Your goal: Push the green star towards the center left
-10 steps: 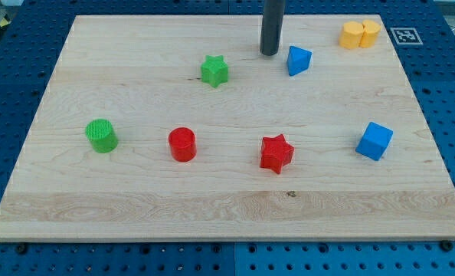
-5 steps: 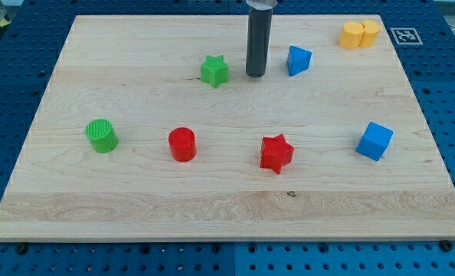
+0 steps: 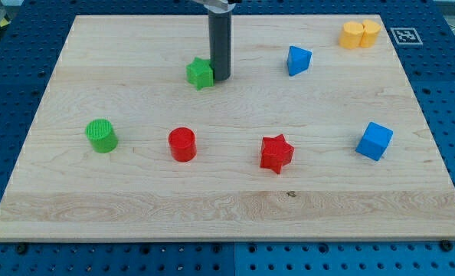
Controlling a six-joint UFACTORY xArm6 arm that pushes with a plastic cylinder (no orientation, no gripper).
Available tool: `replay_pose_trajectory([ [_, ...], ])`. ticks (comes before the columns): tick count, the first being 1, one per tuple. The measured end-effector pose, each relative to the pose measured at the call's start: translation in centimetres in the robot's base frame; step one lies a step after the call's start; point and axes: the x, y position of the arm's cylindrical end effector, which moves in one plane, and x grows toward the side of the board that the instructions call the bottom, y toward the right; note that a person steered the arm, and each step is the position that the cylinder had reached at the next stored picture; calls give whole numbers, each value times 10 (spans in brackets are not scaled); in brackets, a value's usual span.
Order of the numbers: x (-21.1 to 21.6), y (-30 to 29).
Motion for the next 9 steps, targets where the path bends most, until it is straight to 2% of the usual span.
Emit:
replay_pose_trajectory([
  [4, -13, -79],
  [6, 51, -73],
  [7, 51, -77],
  [8, 34, -86],
  [9, -7, -97],
])
